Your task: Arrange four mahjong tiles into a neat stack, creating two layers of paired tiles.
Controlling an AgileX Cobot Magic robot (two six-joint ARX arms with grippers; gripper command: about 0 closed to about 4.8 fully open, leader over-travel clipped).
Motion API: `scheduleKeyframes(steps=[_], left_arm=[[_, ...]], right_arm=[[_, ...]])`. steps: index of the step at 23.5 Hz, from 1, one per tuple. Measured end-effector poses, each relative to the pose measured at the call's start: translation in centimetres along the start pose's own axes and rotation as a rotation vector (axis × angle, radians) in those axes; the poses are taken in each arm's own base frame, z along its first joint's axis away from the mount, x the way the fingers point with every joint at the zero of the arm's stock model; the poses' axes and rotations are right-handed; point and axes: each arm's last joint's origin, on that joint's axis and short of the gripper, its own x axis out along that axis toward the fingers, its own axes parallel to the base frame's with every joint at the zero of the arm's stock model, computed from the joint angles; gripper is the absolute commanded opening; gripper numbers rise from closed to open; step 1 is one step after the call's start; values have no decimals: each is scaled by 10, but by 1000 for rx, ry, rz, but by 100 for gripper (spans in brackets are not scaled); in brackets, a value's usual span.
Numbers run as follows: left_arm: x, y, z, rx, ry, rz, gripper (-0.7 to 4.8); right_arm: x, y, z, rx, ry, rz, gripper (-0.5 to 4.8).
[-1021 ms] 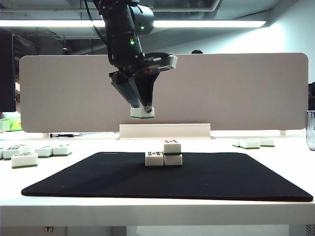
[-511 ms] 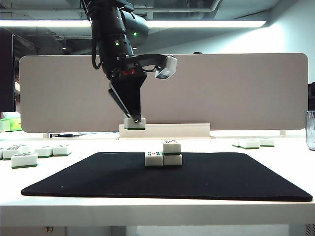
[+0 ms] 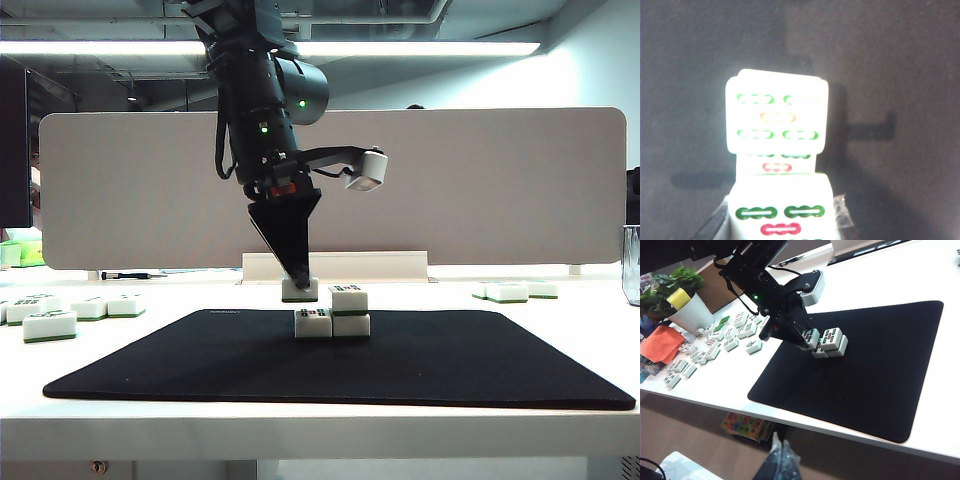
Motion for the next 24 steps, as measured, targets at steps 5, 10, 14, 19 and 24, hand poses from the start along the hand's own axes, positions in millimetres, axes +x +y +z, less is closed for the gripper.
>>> scheduleKeyframes(steps=[5,10,14,19,24], left_arm=[[4,1,4,12,-16,15,174],[13,3,4,10,-8,6,174],[14,4,4,12,-12,9,175],[14,4,4,8,-12,9,184],[14,4,4,-15,-12,9,273]], right_arm=[[0,0,0,0,0,0,-1],[0,0,0,0,0,0,-1],[0,0,0,0,0,0,-1],[0,0,0,0,0,0,-1],[0,0,0,0,0,0,-1]])
